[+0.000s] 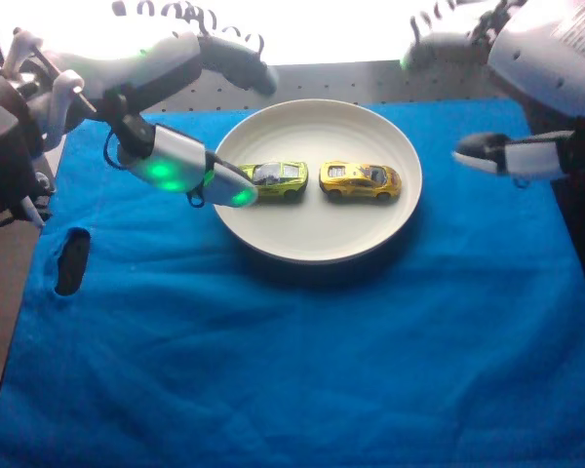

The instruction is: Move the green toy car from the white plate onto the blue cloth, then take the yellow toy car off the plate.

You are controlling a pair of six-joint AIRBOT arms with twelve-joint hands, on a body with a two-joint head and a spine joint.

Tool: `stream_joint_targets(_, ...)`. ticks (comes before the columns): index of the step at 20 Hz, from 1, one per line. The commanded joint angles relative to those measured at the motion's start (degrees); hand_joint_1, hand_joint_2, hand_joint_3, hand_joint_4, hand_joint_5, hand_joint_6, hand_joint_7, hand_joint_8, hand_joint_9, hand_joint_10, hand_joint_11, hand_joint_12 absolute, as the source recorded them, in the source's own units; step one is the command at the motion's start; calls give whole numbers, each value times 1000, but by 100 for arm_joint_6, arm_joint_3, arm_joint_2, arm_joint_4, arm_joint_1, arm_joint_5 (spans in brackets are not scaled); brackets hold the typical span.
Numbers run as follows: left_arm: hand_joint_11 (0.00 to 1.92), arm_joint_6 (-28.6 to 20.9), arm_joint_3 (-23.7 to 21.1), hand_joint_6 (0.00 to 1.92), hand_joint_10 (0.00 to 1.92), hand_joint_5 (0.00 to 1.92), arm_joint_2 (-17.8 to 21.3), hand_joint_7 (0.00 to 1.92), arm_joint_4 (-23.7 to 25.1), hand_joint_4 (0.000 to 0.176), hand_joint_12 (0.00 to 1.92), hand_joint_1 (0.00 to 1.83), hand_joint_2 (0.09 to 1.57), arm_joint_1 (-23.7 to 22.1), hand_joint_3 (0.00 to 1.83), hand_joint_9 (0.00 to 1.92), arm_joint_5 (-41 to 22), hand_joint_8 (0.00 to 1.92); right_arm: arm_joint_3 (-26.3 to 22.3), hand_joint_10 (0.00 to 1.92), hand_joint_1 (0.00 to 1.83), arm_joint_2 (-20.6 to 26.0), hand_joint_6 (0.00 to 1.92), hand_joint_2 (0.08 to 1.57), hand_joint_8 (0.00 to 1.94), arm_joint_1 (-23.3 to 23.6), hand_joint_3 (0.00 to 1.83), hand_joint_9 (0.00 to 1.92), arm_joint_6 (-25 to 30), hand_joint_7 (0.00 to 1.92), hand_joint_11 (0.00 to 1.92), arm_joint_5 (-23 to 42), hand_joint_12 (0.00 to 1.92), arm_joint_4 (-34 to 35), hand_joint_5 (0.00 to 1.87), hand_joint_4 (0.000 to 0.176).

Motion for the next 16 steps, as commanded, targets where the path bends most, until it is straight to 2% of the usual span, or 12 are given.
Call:
stream_joint_targets(1, 0, -16, 41, 177, 787, 515, -79, 512, -27, 73, 1609, 865, 924, -82, 21, 224, -595, 152, 28, 961, 1203, -13, 205, 873, 294, 90, 16, 480, -39, 703, 182, 629, 1726, 30, 714, 0)
stream_joint_targets(2, 0, -15, 77, 156, 769, 546, -118, 555, -32, 48, 1608, 858, 937, -86, 9, 270, -559, 120, 42, 935, 1186, -21, 154, 886, 213, 90, 7, 503, -39, 720, 220, 626, 1707, 46, 718, 0)
stream_joint_targets(3, 0, -8, 135, 144, 757, 553, -188, 558, -31, 40, 1590, 838, 937, -105, 4, 272, -494, 98, 52, 975, 1177, -21, 114, 890, 168, 90, 4, 493, -39, 729, 221, 627, 1731, 72, 724, 0)
stream_joint_targets(4, 0, 2, 190, 148, 765, 586, -257, 583, -31, 10, 1606, 858, 931, -123, 0, 295, -432, 94, 61, 1032, 1136, -20, 79, 900, 141, 90, 4, 412, -39, 721, 138, 628, 1781, 85, 722, 0)
stream_joint_targets(5, 0, 18, 228, 129, 747, 610, -305, 609, -31, 1, 1595, 841, 918, -139, 0, 297, -387, 68, 66, 1118, 1081, -20, 54, 924, 133, 91, 7, 362, -39, 708, 127, 630, 1833, 103, 718, 0)
stream_joint_targets(9, 21, 249, 407, 44, 474, 696, -568, 743, -31, 0, 1526, 945, 932, -319, 2, 516, -73, 22, 67, 1235, 979, -17, 18, 1033, 469, 91, 4, 361, -39, 668, 114, 712, 1896, 141, 757, 0)
stream_joint_targets(11, 359, 304, 521, 10, 928, 711, -706, 904, -32, 0, 1694, 978, 933, -379, 0, 612, 50, 89, 66, 1237, 1076, -17, 13, 1133, 668, 91, 12, 314, -39, 585, 55, 769, 1895, 168, 744, 0)
stream_joint_targets(12, 313, 304, 595, 6, 955, 710, -783, 871, -52, 0, 1675, 976, 934, -395, 1, 547, 112, 78, 66, 1248, 1118, -17, 18, 1173, 750, 91, 18, 327, -39, 562, 83, 799, 1887, 187, 749, 0)
stream_joint_targets(13, 185, 303, 637, 8, 837, 720, -828, 814, -56, 0, 1603, 960, 947, -405, 3, 491, 148, 49, 65, 1327, 1214, -17, 39, 1201, 915, 91, 29, 390, -39, 599, 180, 828, 1913, 201, 781, 0)
stream_joint_targets(14, 183, 303, 697, 17, 747, 759, -893, 828, -59, 0, 1542, 968, 941, -416, 0, 530, 206, 44, 64, 1419, 1284, -17, 68, 1234, 1337, 91, 21, 464, -39, 686, 318, 848, 1919, 210, 805, 0)
stream_joint_targets(15, 202, 303, 764, 16, 803, 770, -963, 833, -58, 0, 1600, 952, 939, -429, 0, 525, 293, 42, 63, 1425, 1261, -17, 82, 1235, 1146, 91, 22, 464, -39, 607, 331, 867, 1921, 217, 795, 0)
stream_joint_targets(16, 248, 304, 824, 15, 795, 777, -1020, 831, -58, 0, 1608, 957, 927, -436, 0, 556, 354, 35, 63, 1430, 1268, -17, 312, 1194, 1016, 91, 133, 447, -39, 562, 345, 877, 1921, 218, 696, 0)
